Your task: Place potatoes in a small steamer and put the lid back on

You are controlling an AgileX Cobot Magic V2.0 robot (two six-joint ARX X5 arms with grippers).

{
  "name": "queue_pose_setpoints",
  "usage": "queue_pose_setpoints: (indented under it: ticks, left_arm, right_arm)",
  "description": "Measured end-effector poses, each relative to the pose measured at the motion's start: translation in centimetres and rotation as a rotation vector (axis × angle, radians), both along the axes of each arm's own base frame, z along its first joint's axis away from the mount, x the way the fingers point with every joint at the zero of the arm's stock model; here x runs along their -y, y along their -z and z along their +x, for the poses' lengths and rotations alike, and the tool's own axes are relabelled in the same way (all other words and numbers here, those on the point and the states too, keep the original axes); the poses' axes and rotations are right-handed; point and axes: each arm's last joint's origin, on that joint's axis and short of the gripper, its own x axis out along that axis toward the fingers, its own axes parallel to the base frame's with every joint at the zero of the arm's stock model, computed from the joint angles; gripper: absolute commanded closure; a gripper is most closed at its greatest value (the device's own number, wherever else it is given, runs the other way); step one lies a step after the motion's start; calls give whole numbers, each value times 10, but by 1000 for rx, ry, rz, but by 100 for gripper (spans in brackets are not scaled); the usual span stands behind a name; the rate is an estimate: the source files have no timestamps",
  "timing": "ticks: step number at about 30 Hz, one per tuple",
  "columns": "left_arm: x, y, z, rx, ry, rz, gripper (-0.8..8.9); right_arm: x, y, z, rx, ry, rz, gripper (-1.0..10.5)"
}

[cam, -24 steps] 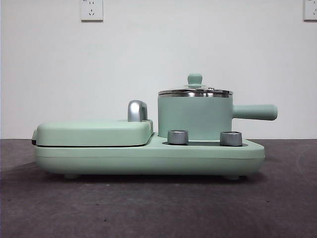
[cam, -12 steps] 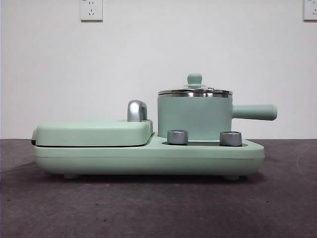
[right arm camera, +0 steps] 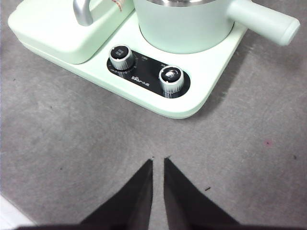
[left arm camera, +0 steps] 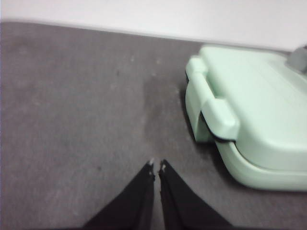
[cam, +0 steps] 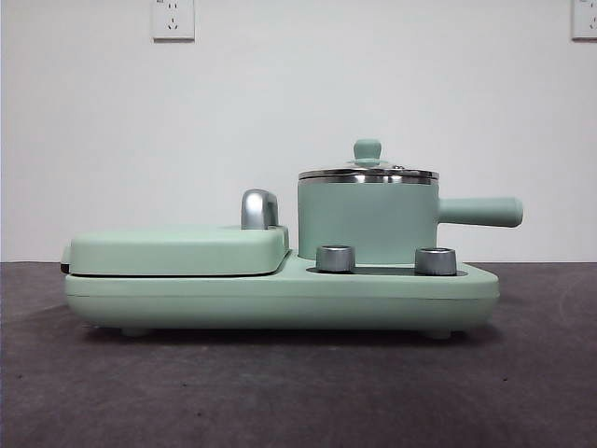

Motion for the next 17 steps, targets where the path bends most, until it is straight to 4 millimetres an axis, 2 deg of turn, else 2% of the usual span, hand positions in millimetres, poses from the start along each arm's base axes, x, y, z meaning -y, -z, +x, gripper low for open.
queue_pose_setpoints:
  ticks: [17]
  left_arm:
    - [0, 2, 1, 20, 3, 2, 793]
  right_arm:
    - [-1, -3, 2, 39, 0, 14, 913]
